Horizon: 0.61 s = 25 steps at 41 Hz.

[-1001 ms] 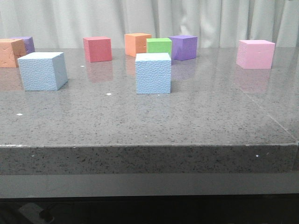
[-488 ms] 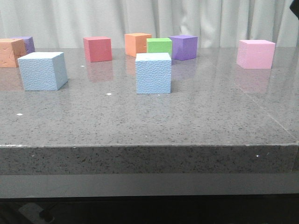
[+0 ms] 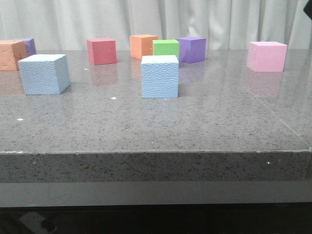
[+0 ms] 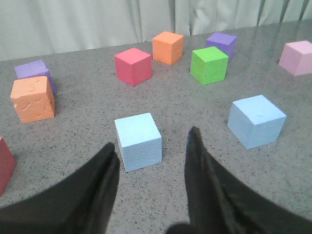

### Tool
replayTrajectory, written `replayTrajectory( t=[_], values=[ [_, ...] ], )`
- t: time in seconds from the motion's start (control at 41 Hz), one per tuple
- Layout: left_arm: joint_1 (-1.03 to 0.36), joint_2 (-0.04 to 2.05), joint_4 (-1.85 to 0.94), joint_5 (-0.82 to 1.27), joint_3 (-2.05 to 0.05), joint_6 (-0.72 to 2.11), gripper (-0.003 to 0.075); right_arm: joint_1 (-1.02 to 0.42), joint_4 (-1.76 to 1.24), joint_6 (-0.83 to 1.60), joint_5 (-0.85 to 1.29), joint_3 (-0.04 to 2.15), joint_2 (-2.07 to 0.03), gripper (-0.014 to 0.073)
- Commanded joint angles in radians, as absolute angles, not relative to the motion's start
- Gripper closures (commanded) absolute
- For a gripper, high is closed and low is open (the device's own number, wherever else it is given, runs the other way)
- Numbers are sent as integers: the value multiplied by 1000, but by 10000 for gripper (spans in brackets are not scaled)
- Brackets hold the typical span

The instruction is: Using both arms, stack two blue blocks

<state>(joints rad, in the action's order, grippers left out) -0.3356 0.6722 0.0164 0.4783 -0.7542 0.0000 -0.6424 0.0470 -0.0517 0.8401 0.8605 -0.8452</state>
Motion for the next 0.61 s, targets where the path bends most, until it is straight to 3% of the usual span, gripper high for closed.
replayTrajectory(
  t=[0.0, 0.244, 0.586],
  values=[
    [-341, 749, 38, 376, -798, 0, 386, -638, 49, -43, 785, 885, -837, 43],
    [-299, 1012, 40, 470, -941, 0, 133, -638, 49, -43, 786, 885, -837, 43],
    [-291, 1353, 47, 608, -1193, -34, 120, -638, 49, -43, 786, 885, -837, 43]
  ],
)
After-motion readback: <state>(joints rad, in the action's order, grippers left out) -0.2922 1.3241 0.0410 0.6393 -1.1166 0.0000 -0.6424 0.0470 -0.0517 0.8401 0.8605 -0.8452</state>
